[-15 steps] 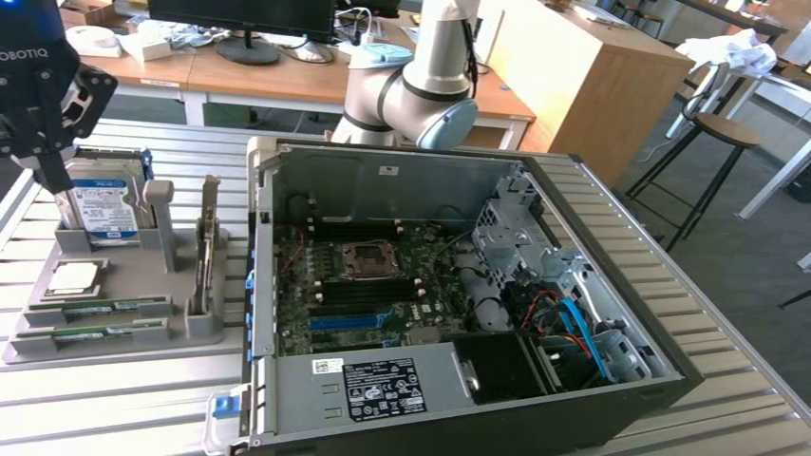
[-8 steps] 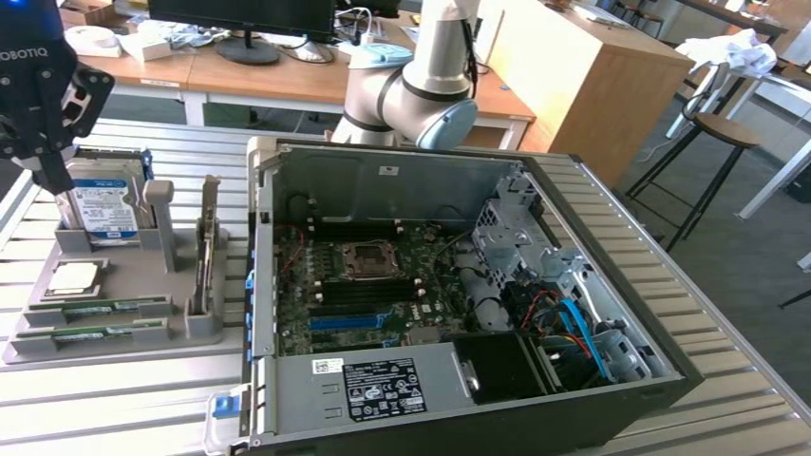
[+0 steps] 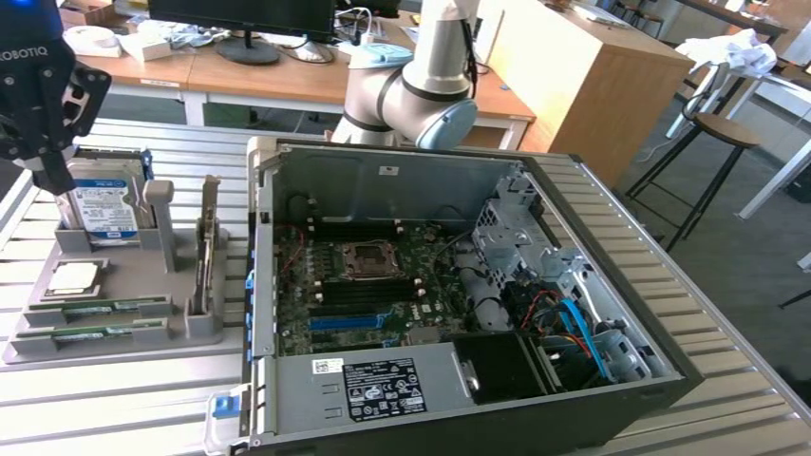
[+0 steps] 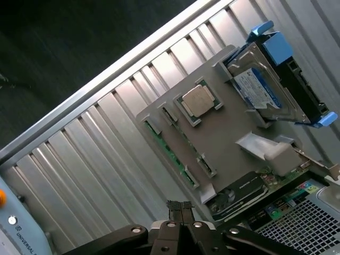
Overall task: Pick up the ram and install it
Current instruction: 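Pick up the ram and move it above insertion slot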
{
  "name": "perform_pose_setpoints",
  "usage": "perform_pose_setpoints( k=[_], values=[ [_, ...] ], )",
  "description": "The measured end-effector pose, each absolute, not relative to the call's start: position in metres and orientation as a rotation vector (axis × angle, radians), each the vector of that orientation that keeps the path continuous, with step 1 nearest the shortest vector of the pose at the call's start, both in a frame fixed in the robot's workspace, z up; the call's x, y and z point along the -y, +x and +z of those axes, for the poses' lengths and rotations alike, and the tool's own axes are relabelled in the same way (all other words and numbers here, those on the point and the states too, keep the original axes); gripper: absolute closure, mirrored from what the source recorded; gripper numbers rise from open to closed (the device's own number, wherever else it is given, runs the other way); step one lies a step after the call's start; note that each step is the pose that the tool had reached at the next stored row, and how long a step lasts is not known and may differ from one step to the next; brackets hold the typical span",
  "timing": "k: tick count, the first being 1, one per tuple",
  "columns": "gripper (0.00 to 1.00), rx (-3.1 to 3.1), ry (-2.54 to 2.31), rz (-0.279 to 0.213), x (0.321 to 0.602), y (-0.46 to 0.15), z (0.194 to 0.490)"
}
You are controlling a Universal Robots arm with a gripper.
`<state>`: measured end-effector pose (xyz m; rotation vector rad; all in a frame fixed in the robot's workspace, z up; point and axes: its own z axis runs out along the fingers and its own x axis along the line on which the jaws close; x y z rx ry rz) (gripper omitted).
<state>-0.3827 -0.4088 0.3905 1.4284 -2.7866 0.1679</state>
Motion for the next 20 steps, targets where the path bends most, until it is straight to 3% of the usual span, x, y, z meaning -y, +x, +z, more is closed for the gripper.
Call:
perform_pose_setpoints(
  k=[20],
  values=[
    [0.9, 2.69, 1.598, 0.192, 0.4078, -0.3833, 0.3903]
  ],
)
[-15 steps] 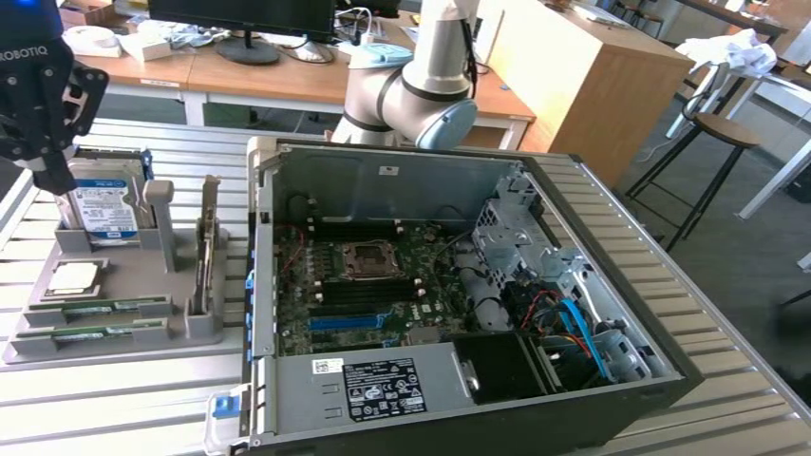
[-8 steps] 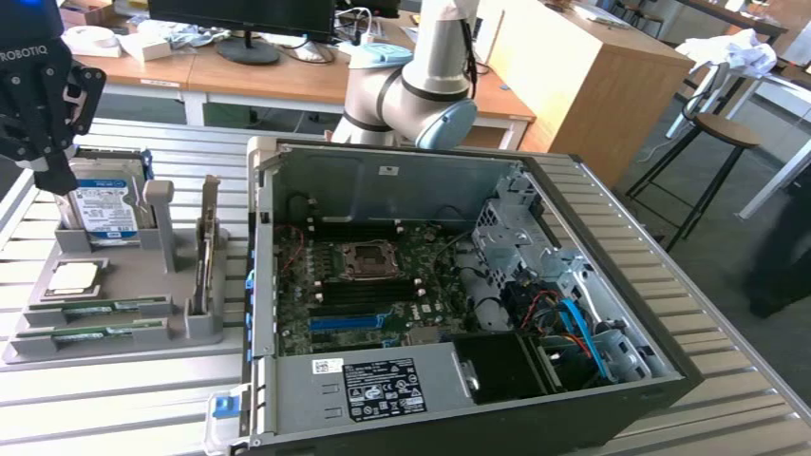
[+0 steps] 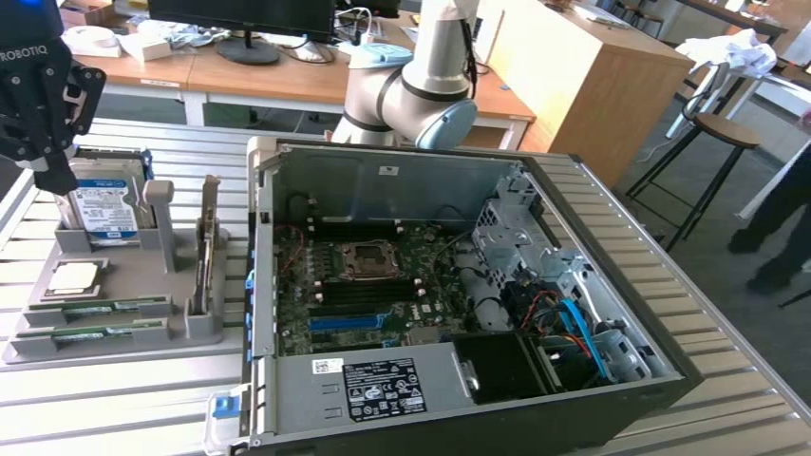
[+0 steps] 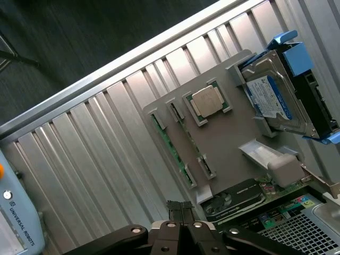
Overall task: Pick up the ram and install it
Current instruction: 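Pick up the ram and move it above insertion slot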
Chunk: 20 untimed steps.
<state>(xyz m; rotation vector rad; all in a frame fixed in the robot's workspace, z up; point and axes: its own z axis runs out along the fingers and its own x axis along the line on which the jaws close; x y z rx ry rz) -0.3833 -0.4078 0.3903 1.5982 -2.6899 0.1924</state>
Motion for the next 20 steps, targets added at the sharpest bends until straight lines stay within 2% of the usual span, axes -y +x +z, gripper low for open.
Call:
perform_pose_setpoints(
  k=[3, 10, 20],
  values=[
    [0.9, 2.679, 1.621, 0.186, 0.4078, -0.3834, 0.3902],
    [0.9, 2.669, 1.709, 0.1, 0.4078, -0.3837, 0.3885],
    [0.9, 2.634, 1.771, 0.086, 0.4078, -0.3838, 0.3878]
  ],
)
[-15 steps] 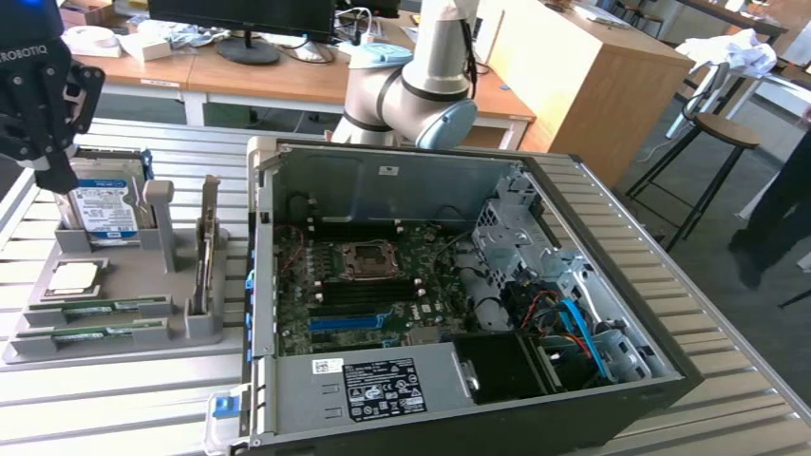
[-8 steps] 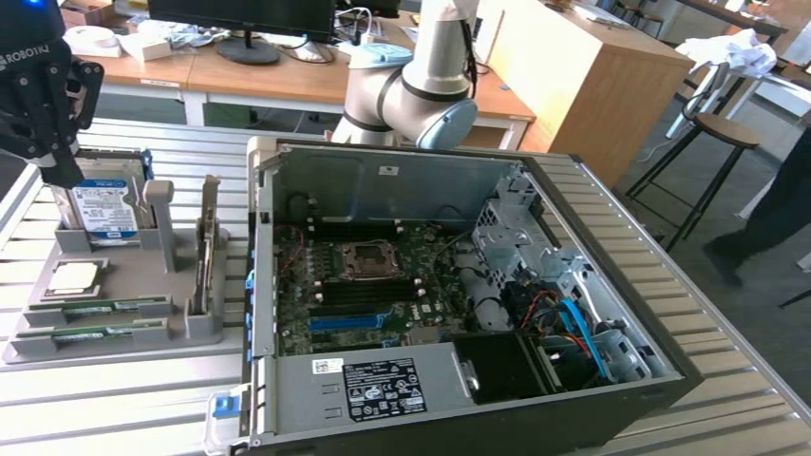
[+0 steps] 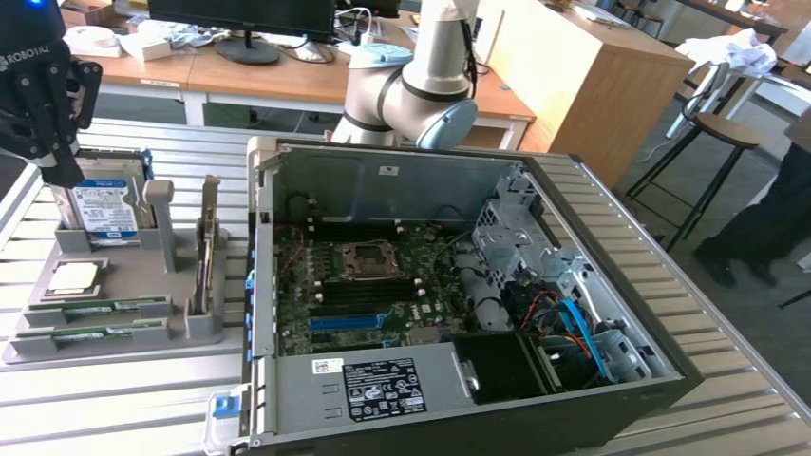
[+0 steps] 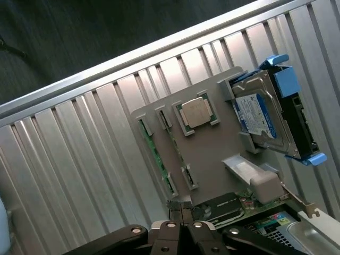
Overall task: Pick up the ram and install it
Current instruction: 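Pick up the ram and move it above insertion slot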
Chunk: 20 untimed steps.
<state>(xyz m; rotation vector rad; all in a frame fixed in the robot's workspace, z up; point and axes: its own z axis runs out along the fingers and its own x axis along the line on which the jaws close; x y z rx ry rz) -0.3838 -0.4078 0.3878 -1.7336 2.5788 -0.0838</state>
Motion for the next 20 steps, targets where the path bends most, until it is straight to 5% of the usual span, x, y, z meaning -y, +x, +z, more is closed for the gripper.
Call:
perform_pose_setpoints(
  k=[20],
  values=[
    [0.9, -2.42, -1.91, -0.031, 0.4078, -0.3849, 0.3844]
  ],
)
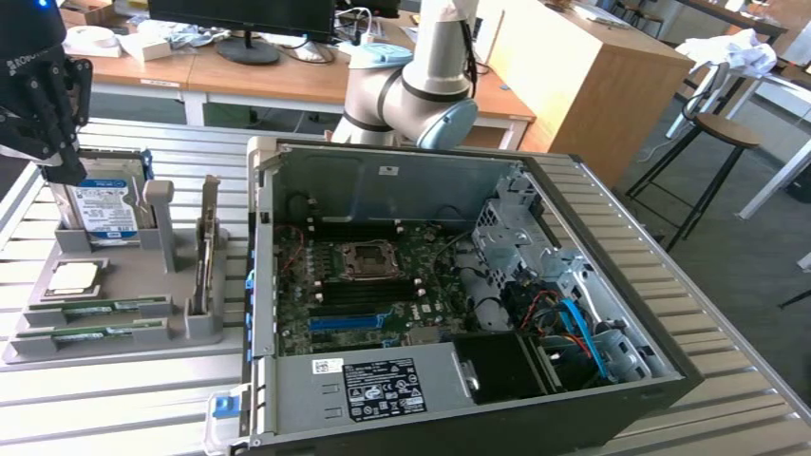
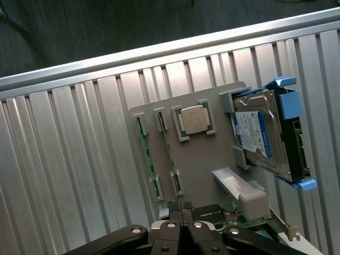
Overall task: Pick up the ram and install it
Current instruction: 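Pick up the ram and move it above insertion slot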
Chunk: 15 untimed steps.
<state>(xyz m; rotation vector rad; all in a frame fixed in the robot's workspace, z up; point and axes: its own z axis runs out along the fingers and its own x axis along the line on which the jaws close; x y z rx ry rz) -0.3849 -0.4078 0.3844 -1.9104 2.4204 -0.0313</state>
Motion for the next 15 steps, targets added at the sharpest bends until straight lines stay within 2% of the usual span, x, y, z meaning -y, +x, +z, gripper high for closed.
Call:
perform_pose_setpoints(
  k=[15],
  values=[
    [0.9, -2.22, -2.137, -0.022, 0.4078, -0.3849, 0.383]
  ],
)
